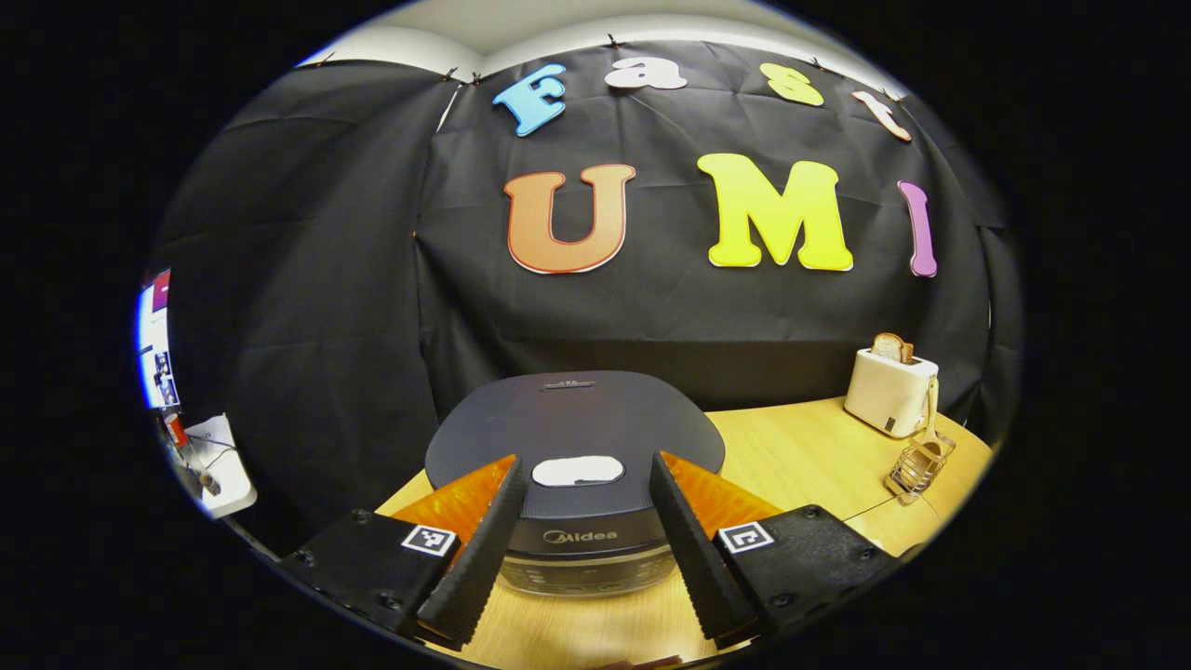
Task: Close the left gripper, press the button to open the rice cooker; take a wooden spoon from the chopstick holder with the right hand, scoop a spoonful of rice and pour it into the rice cooker, then put the wooden spoon back into the chopstick holder.
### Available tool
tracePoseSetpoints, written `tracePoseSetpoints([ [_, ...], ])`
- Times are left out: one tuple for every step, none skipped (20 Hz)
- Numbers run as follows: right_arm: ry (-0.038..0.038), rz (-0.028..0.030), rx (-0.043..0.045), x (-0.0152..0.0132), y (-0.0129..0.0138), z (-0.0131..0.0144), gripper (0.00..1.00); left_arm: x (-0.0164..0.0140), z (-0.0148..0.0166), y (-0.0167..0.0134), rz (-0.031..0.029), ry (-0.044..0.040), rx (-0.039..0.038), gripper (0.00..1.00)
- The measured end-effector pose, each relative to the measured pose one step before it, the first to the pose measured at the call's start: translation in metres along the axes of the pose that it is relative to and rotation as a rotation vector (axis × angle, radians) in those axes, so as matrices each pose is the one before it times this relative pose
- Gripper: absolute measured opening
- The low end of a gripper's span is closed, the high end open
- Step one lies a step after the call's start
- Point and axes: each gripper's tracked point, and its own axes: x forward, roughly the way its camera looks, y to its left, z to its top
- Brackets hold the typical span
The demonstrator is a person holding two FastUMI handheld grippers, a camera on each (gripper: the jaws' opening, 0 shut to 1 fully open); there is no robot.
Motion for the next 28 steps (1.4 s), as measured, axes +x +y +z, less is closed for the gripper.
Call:
tracePoseSetpoints([
  [0.00126, 0.00349, -0.00355, -0.00009, 0.00086, -0.00060, 0.96, -0.00615, -0.00074, -0.00227, 0.00462, 0.00465, -0.01298, 0.87],
  [0.00045, 0.00228, -0.00465, -0.00006, 0.00173, -0.00029, 0.95, -0.00665, 0.00143, -0.00628, -0.00968, -0.00021, -0.01745, 0.86],
  [0.00132, -0.00131, -0.00780, 0.00092, 0.00024, -0.00004, 0.91, -0.00937, 0.00094, -0.00884, -0.01572, 0.00393, -0.00845, 0.86],
  [0.00074, -0.00368, -0.01382, -0.00027, -0.00030, 0.00040, 0.91, -0.01021, 0.00360, -0.00548, -0.00533, -0.01209, 0.00892, 0.87],
  [-0.00621, -0.00403, -0.01814, -0.00018, -0.00044, 0.00120, 0.95, -0.01116, 0.00817, -0.00392, -0.00021, -0.03298, 0.00971, 0.86],
  [-0.01018, -0.00698, -0.01880, -0.00034, -0.00007, 0.00268, 1.00, -0.01019, 0.00910, -0.00637, -0.00779, -0.02859, 0.01149, 0.86],
  [-0.00444, -0.00824, -0.01841, -0.00020, -0.00185, 0.00020, 0.96, -0.01345, 0.00508, -0.00432, 0.00212, -0.01656, 0.00566, 0.86],
  [-0.00106, -0.00608, -0.01670, -0.00080, -0.00085, 0.00034, 0.95, -0.01233, 0.00160, -0.00583, -0.00634, -0.01363, -0.00543, 0.86],
  [0.00519, -0.00237, -0.01483, -0.00093, 0.00024, -0.00090, 0.95, -0.01411, 0.00001, -0.00852, -0.00778, 0.00252, -0.00580, 0.86],
  [0.00607, -0.00109, -0.00916, -0.00200, -0.00043, -0.00014, 0.96, -0.01322, -0.00106, -0.00799, -0.00878, -0.00028, 0.00613, 0.86],
  [0.00391, 0.00004, -0.00398, -0.00015, -0.00058, -0.00004, 0.95, -0.01477, -0.00395, -0.00722, 0.00749, -0.00341, 0.01592, 0.86],
  [0.00065, 0.00444, -0.00047, -0.00162, 0.00049, 0.00098, 0.95, -0.01348, 0.00257, -0.00576, 0.00644, -0.00063, 0.02502, 0.86],
  [0.00141, 0.00567, 0.00026, -0.00101, 0.00112, 0.00037, 0.95, -0.01482, 0.00081, -0.00478, 0.00535, 0.00524, 0.02248, 0.86],
  [0.00119, 0.00501, -0.00080, -0.00101, 0.00097, 0.00019, 0.91, -0.01320, -0.00044, -0.00385, 0.00994, 0.00567, 0.01351, 0.86],
  [0.00544, 0.00447, -0.00290, -0.00013, 0.00051, -0.00122, 0.95, -0.01093, -0.00007, -0.00193, 0.01815, -0.00488, 0.01111, 0.86],
  [0.00889, 0.00541, -0.00996, -0.00007, 0.00125, -0.00182, 0.96, -0.00812, 0.00353, 0.00020, 0.02425, -0.01417, 0.01351, 0.86],
  [0.00605, 0.00029, -0.00877, 0.00092, 0.00009, -0.00179, 0.96, -0.00775, 0.00153, 0.00016, 0.01925, -0.01044, 0.00676, 0.86],
  [0.00533, -0.00099, -0.00619, -0.00025, -0.00028, -0.00062, 0.95, -0.00671, -0.00071, -0.00243, 0.00851, 0.00230, -0.00768, 0.86],
  [0.00314, 0.00299, -0.00066, 0.00047, 0.00084, -0.00073, 0.95, -0.00534, -0.00018, -0.00381, 0.00506, -0.00048, -0.01144, 0.86],
  [0.00245, 0.00639, -0.00023, -0.00100, 0.00258, -0.00041, 0.92, -0.00489, 0.00229, -0.00271, -0.00244, -0.00654, -0.00935, 0.86],
  [0.00314, 0.00468, -0.00152, -0.00045, 0.00034, -0.00016, 0.92, -0.00490, 0.00210, -0.00288, -0.00502, -0.00751, -0.00517, 0.86],
  [0.00156, 0.00324, -0.00347, -0.00073, 0.00123, 0.00037, 0.92, -0.00334, 0.00056, -0.00495, -0.01521, -0.00388, -0.00040, 0.86],
  [-0.00026, 0.00106, -0.00203, -0.00024, 0.00020, -0.00102, 0.92, -0.00412, -0.00038, -0.00879, -0.02987, 0.00470, 0.00271, 0.86],
  [-0.00024, -0.00023, -0.00033, 0.00039, -0.00066, 0.00080, 0.92, -0.00141, -0.00241, -0.00634, -0.02435, 0.01086, 0.00379, 0.86],
  [0.00155, -0.00361, 0.00418, -0.00045, -0.00043, -0.00106, 0.92, -0.00221, -0.00041, -0.00180, -0.00934, 0.00349, 0.00172, 0.86],
  [0.01040, -0.00680, 0.00442, -0.00014, -0.00111, -0.00176, 0.92, -0.00135, 0.00103, 0.00212, 0.00236, -0.00109, 0.00065, 0.87],
  [0.01454, -0.00607, 0.00448, 0.00079, -0.00214, -0.00307, 0.92, -0.00064, -0.00041, 0.00018, -0.00007, 0.00524, -0.00293, 0.87],
  [0.01050, -0.00024, 0.00500, -0.00021, 0.00013, -0.00175, 0.92, -0.00098, -0.00138, -0.00078, 0.00023, 0.00723, -0.00934, 0.87],
])
